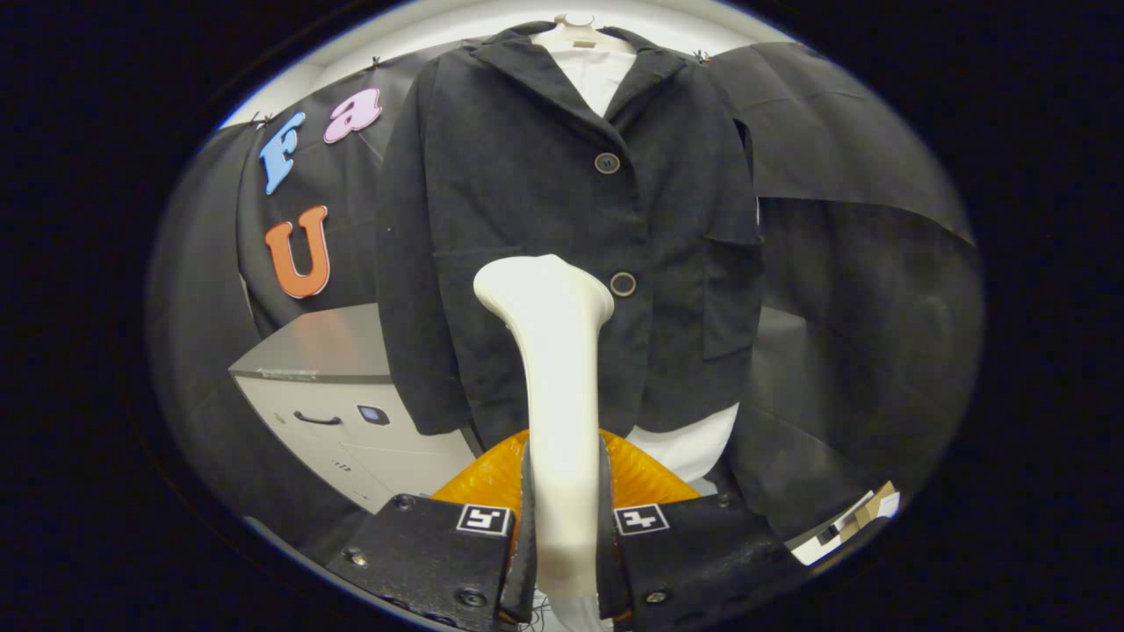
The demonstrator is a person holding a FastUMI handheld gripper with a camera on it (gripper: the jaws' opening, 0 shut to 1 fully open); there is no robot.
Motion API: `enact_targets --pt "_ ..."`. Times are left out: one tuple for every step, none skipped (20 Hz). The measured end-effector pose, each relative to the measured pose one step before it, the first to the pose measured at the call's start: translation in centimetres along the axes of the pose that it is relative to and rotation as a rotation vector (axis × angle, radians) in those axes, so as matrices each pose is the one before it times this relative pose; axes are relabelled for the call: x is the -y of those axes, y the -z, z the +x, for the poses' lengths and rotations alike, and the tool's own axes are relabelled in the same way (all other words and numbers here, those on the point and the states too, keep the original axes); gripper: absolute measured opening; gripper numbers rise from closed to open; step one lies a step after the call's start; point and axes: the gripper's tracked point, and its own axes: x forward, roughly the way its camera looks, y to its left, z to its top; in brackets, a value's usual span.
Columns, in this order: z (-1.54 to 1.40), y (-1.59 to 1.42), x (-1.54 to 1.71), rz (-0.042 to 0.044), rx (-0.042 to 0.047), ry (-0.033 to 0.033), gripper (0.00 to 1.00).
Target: Iron the clothes twice with a garment steamer, once on the left side and once on the right side.
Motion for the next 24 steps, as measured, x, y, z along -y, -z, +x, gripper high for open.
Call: enact_targets --pt "0.145 0.563 0.080 0.00171 -0.01301 0.00115 0.30" --pt "0.107 0.755 0.197 0.00561 -0.01522 0.00144 0.30" --pt "0.156 0.647 0.183 0.00612 -0.01467 0.00110 0.30" --pt "0.155 0.532 0.081 0.00340 -0.01352 0.00106 0.30" --pt "0.191 0.443 0.111 0.00124 -0.01010 0.00224 0.30" --pt "0.180 0.568 0.157 -0.00246 -0.01131 0.00276 0.30" --pt "0.151 0.540 0.119 -0.00204 -0.00948 0.00270 0.30" --pt "0.126 0.605 0.120 -0.00434 -0.01094 0.00204 0.30" --pt "0.105 0.677 0.087 0.00099 -0.01416 0.00136 0.30" --pt "0.186 0.707 0.006 0.00054 -0.01332 -0.00162 0.30" --pt "0.194 0.676 0.056 -0.00240 -0.01324 0.00102 0.30" --pt "0.129 0.614 0.130 -0.00030 -0.01241 0.00193 0.30" --pt "0.206 0.576 0.105 -0.00054 -0.01278 0.00037 0.30" --pt "0.233 0.590 -0.095 0.00207 -0.01290 -0.00077 0.30" --pt "0.192 0.530 0.012 0.00292 -0.01384 -0.00101 0.30" --pt "0.163 0.547 0.146 0.00247 -0.01251 0.00042 0.30" --pt "0.093 0.415 0.140 0.00263 -0.01146 -0.00010 0.30" --pt "0.043 0.380 0.029 0.00248 -0.01051 -0.00120 0.30" --pt "-0.066 0.201 0.110 0.00460 -0.00872 -0.00221 0.30" --pt "-0.108 0.055 0.010 0.00662 -0.00590 -0.00369 0.30" --pt "-0.214 -0.113 0.052 0.00636 0.00047 -0.00470 0.30" --pt "-0.326 -0.179 0.115 0.00270 0.00370 -0.00298 0.30" --pt "-0.429 -0.406 0.135 0.00331 0.00822 -0.00537 0.30" --pt "-0.484 -0.434 0.068 0.00674 0.00973 -0.00666 0.30"
